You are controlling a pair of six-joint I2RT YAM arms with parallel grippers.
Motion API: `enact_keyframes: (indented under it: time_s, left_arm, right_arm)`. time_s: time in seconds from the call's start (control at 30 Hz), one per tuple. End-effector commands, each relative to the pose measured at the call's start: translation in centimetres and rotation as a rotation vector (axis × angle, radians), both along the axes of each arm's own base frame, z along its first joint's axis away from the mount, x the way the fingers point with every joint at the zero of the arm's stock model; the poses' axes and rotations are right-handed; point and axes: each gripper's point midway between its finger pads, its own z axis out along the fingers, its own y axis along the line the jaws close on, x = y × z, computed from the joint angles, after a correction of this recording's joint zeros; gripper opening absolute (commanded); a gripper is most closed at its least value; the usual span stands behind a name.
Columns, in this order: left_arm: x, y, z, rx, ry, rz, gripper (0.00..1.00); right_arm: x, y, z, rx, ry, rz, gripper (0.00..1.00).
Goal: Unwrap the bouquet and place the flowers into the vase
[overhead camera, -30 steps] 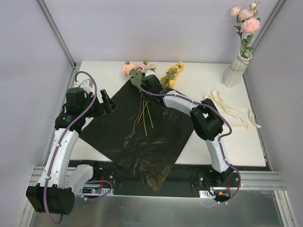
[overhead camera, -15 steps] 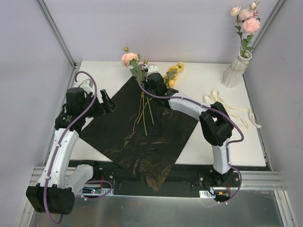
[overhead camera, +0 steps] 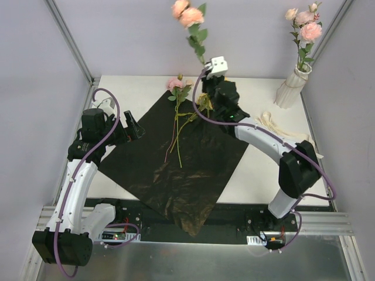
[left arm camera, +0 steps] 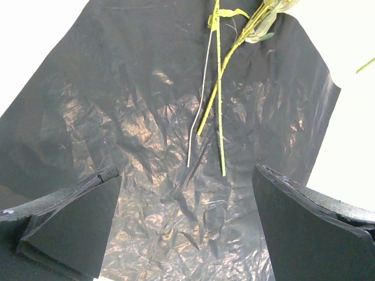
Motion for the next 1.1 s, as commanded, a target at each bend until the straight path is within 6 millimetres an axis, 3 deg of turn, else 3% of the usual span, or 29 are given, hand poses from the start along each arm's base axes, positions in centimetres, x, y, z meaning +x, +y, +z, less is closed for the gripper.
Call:
enact_keyframes:
  time_s: [0.0,0.3,0.5,0.67,0.77,1.07]
  left_arm:
    - [0.1,-0.5,1.6,-0.003,-0.069,-0.027,0.99]
    - [0.1,-0.3,1.7,0.006,-0.076,-0.024,0.99]
    - [-0.1,-0.1,2.0,0.015,-0.093,-0.017,0.99]
    - [-0.1,-0.2,2.2,0.014,-0.096,-0.019,0.99]
    - [0.0,-0.3,2.1,0.012,-0.092,-0.025,0.99]
    - [0.0,-0.3,2.0,0.01,-0.089,-0.027,0.99]
  right_arm:
    - [1.0,-9.7,9.5,0.096,-0.298,-0.219,0.0]
    - [1.6,-22.5,16.4,0.122,-0.568,-0.436,0.0]
    - [1.7,-30.3,19.8,0.105,-0.699,-0.548,0.0]
    - [1.5,-35.3,21.6,0.098,-0.765,-0.615,0.0]
    - [2.0,-38.0,21.6,0.091,-0.772,-0.64,0.0]
    - [4.7,-42.7,22.2,0.105,-0.798,-0.655,0.0]
